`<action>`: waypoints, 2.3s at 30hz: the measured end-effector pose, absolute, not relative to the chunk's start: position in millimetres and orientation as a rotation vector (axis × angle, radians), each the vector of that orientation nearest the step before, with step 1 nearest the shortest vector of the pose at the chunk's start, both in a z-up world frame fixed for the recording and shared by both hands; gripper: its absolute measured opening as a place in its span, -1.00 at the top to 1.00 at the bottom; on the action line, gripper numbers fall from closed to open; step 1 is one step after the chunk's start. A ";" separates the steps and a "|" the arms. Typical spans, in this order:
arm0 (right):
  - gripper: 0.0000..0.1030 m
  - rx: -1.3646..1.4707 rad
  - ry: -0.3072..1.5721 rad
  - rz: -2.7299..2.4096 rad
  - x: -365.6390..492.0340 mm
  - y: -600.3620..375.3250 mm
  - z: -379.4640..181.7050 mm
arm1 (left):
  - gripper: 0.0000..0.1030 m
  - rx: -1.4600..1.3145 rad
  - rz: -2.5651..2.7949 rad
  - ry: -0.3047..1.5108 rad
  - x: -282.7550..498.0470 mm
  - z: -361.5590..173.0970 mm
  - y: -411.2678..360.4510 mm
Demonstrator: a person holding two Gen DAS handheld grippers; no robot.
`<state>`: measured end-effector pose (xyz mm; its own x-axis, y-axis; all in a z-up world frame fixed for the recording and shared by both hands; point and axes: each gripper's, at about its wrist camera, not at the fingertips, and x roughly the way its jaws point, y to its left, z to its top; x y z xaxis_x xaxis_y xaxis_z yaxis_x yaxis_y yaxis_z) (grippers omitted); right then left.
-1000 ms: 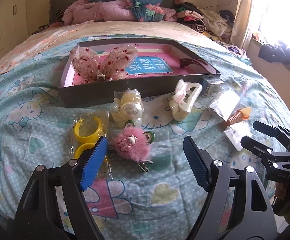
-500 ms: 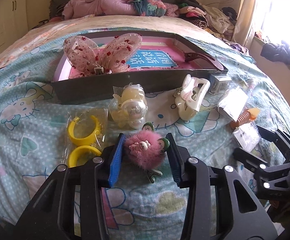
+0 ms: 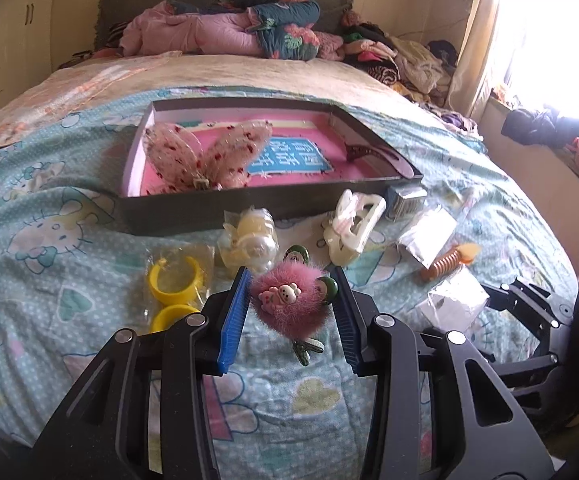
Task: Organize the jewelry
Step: 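Place the pom-pom charm in the tray with the left tool while the right tool places the earring card there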
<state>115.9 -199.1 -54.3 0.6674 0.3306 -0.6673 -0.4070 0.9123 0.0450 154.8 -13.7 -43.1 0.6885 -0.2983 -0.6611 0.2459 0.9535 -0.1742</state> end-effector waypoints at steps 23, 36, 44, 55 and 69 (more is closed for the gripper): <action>-0.24 -0.140 0.659 0.484 149.2 -157.1 -18.5 | 0.38 -0.153 -0.220 0.685 168.4 -22.5 30.0; -0.24 -0.125 0.624 0.453 191.8 -153.4 -5.1 | 0.38 -0.177 -0.196 0.688 195.3 -20.2 45.3; -0.24 -0.120 0.634 0.412 220.7 -160.9 -6.4 | 0.38 -0.147 -0.217 0.706 219.0 -20.6 32.5; -0.25 -0.129 0.664 0.387 256.3 -160.9 -13.4 | 0.37 -0.116 -0.210 0.731 261.4 -24.1 26.2; -0.25 -0.140 0.726 0.365 288.8 -155.3 -26.5 | 0.37 -0.097 -0.171 0.772 306.1 -33.8 27.6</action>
